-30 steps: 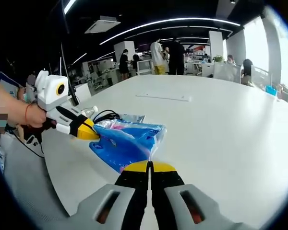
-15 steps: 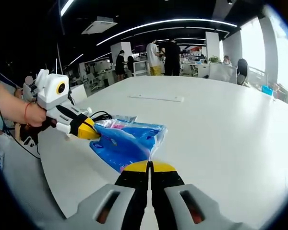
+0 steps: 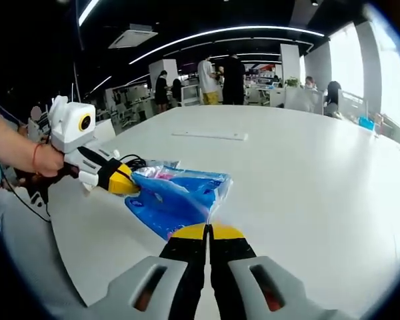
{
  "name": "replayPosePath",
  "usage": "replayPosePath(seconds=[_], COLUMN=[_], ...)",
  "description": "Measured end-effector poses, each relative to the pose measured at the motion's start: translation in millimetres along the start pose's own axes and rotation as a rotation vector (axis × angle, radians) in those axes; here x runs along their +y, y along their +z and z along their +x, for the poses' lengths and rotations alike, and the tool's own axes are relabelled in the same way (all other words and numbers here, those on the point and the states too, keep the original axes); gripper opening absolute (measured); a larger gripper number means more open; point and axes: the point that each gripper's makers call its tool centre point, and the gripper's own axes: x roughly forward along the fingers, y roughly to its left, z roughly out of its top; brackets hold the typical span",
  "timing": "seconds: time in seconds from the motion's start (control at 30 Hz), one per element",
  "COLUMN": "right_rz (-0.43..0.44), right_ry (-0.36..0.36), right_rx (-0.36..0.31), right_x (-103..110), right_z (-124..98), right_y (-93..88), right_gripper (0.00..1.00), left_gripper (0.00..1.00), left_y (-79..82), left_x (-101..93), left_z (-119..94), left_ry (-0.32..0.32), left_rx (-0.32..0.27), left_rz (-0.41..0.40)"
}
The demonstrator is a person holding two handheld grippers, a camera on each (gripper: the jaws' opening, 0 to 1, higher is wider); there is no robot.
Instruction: Arrange the tabletop items into an orderly group along one side of the table until the central work area is clear of visible clutter.
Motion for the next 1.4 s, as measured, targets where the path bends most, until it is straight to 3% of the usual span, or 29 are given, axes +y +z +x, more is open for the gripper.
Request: replayPosePath(seconds=[0.63,1.4], right_rz=[0.0,0.006], right_ry=[-0.007,-0.009], right_rx=[0.007,0.046], right_x=[-14.3,-25.0], right_z=[3.7,28.3], right_y=[-9.3,-21.8], right_gripper=[0.0,0.0], left_gripper=[0.0,0.0], left_y=[-4.0,-16.9], left_x=[2.3,17.2], left_z=[16.8,37.5], left_ry=[0.015,0.051], left_rx=[0.004,0.045], left_rz=[-0.015,-0.044])
